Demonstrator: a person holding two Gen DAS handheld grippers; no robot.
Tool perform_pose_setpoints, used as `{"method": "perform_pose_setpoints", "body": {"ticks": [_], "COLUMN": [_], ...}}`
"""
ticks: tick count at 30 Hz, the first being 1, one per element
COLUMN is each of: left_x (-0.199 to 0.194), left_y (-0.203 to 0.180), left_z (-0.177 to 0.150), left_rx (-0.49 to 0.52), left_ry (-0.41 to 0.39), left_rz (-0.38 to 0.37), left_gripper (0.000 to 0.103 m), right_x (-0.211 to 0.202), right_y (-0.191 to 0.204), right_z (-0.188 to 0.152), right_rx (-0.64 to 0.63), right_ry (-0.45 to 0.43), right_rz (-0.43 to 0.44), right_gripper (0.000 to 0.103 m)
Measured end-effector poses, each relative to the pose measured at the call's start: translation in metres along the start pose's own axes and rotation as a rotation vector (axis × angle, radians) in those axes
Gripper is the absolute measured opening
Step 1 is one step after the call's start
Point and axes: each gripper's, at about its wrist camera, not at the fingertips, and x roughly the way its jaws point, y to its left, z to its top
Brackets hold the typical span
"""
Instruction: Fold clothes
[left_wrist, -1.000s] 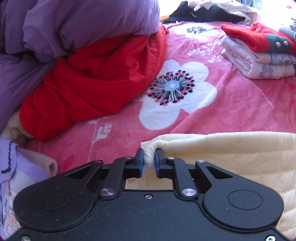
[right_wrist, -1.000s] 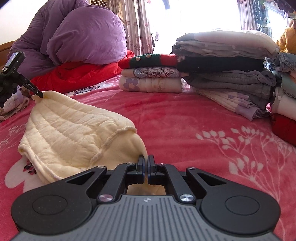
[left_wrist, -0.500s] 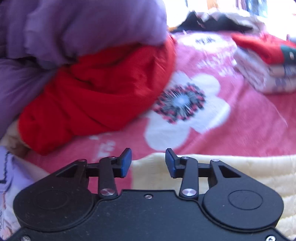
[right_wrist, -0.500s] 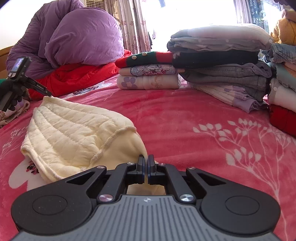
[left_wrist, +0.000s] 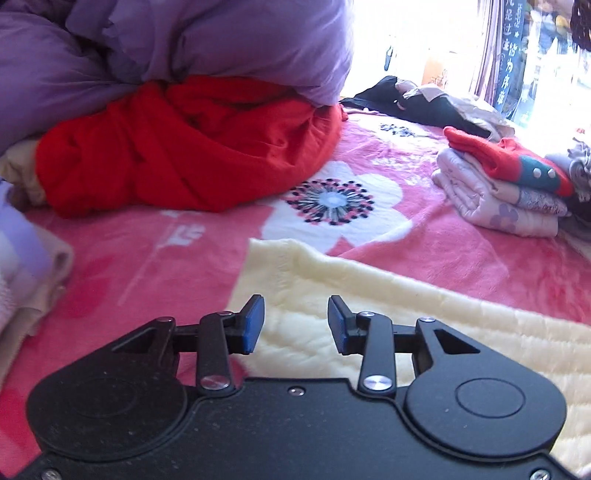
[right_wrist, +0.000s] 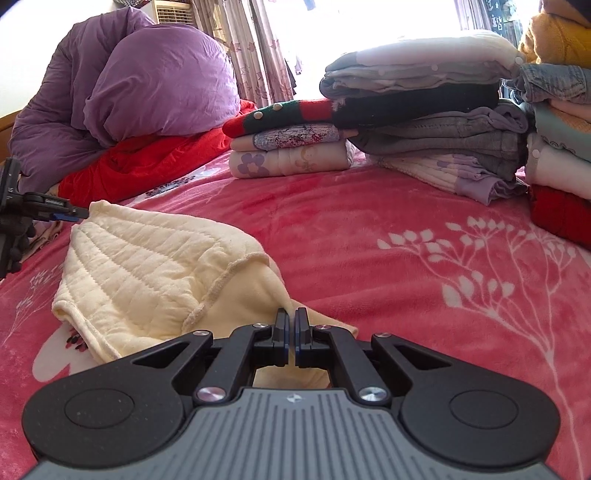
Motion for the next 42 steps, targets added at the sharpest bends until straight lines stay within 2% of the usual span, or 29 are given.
{"method": "perform_pose_setpoints", "body": {"ticks": [3, 5, 8, 9, 11, 14, 18, 21, 27, 30, 37, 40, 42], "left_x": [0.022, 0.045, 0.074, 0.075, 0.069, 0.05, 0.011, -0.018, -0.06, -0.072, -0.076, -0.077, -0.076], "left_y": [0.003, 0.014, 0.025, 0.029, 0.035, 0.042, 0.047, 0.052, 0.055, 0.054, 0.007, -0.012, -0.023], "left_z": [0.011, 0.02, 0.027, 0.03, 0.036, 0.038, 0.028, 0.014, -0.02, -0.038, -0.084, -0.102, -0.109], "left_rx": [-0.059, -0.12, -0.147, -0.166, -0.211, -0.227, -0.211, -0.264, -0.414, -0.508, -0.617, -0.664, -0.682], "left_ry": [-0.002, 0.052, 0.132, 0.119, 0.07, 0.014, -0.049, -0.07, -0.065, -0.038, 0.026, 0.043, 0.065], "left_rz": [0.021, 0.041, 0.063, 0.069, 0.077, 0.08, 0.06, 0.036, 0.015, -0.02, -0.172, -0.194, -0.209], "left_gripper": [0.036, 0.036, 0.052, 0.049, 0.044, 0.044, 0.044, 0.044, 0.044, 0.043, 0.043, 0.041, 0.035], "right_x": [0.0, 0.001, 0.004, 0.005, 0.006, 0.005, 0.004, 0.004, 0.004, 0.004, 0.007, 0.007, 0.006], "right_y": [-0.002, -0.003, -0.003, -0.003, -0.004, -0.005, -0.004, -0.005, -0.007, -0.007, -0.005, -0.006, -0.006], "right_z": [-0.001, -0.003, -0.003, -0.003, -0.003, -0.003, -0.002, -0.001, -0.001, 0.0, 0.002, 0.001, 0.001], "right_rx": [0.005, 0.002, 0.0, -0.002, 0.0, 0.003, 0.009, 0.019, 0.064, 0.069, 0.057, 0.062, 0.066], "right_ry": [0.008, 0.016, 0.026, 0.028, 0.03, 0.033, 0.031, 0.025, 0.016, 0.013, 0.019, 0.018, 0.016], "right_rz": [0.007, 0.01, 0.012, 0.013, 0.015, 0.019, 0.016, 0.011, 0.009, 0.006, -0.004, -0.001, 0.002], "right_gripper": [0.003, 0.003, 0.003, 0.003, 0.003, 0.003, 0.004, 0.004, 0.004, 0.004, 0.004, 0.004, 0.004]}}
